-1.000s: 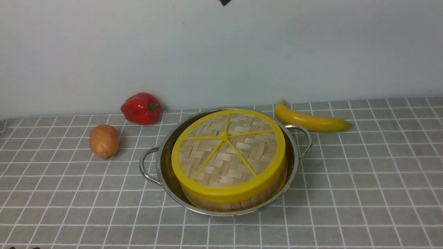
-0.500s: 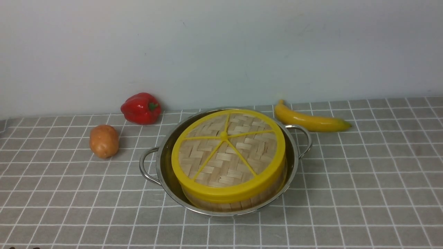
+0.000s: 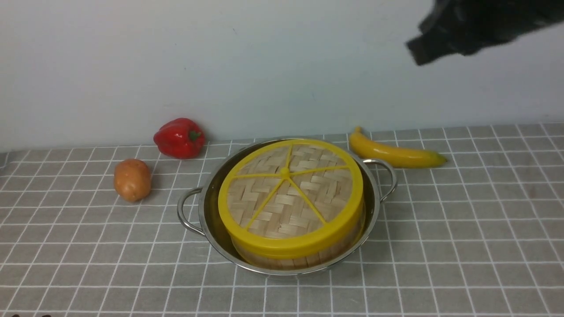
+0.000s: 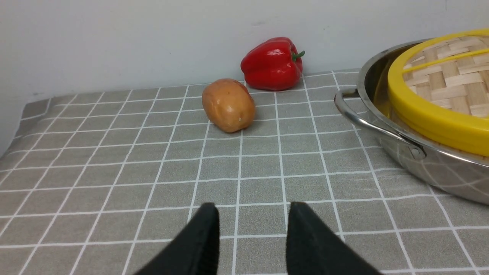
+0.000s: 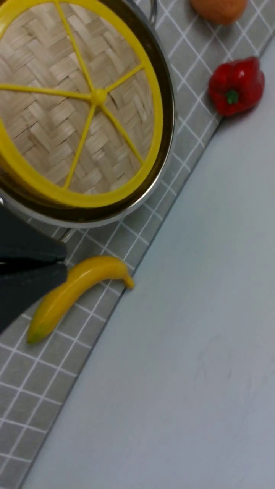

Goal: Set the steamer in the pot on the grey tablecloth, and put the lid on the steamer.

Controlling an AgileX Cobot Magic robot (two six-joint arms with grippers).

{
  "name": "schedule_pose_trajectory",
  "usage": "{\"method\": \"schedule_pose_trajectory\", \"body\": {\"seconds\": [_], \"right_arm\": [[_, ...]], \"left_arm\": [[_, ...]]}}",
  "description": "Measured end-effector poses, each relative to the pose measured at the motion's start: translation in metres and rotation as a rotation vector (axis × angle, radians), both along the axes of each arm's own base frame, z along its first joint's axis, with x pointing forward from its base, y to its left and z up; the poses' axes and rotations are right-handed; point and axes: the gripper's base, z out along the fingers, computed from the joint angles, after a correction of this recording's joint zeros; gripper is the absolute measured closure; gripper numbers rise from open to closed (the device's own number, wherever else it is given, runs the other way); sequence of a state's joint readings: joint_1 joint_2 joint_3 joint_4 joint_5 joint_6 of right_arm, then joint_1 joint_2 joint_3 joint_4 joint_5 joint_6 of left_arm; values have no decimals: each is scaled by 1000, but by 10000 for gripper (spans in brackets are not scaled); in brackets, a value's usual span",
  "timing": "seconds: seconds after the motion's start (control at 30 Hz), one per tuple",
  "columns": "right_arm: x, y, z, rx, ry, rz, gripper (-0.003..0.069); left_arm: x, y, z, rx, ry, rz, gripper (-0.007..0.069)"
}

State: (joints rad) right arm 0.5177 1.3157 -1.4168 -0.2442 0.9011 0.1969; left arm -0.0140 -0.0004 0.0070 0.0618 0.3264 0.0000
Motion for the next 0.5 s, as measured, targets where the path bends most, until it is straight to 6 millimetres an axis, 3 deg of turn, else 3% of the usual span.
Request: {"method": "schedule_pose_trajectory", "body": {"seconds": [0.1, 0.23, 0.27, 0.47, 0.5], "right_arm": [[-31, -44, -11, 101, -48, -125, 612], [-54, -74, -23, 147, -111, -213, 602], [-68, -89, -26, 164, -166, -256, 597], [-115, -119, -40, 204, -348, -353, 580], [-126, -124, -51, 216, -375, -375, 575]], "left_arm": [[0, 0, 0, 0, 0, 0, 382], [0, 0, 0, 0, 0, 0, 382], [0, 0, 0, 0, 0, 0, 382], [0, 0, 0, 0, 0, 0, 382], [0, 0, 0, 0, 0, 0, 382]]}}
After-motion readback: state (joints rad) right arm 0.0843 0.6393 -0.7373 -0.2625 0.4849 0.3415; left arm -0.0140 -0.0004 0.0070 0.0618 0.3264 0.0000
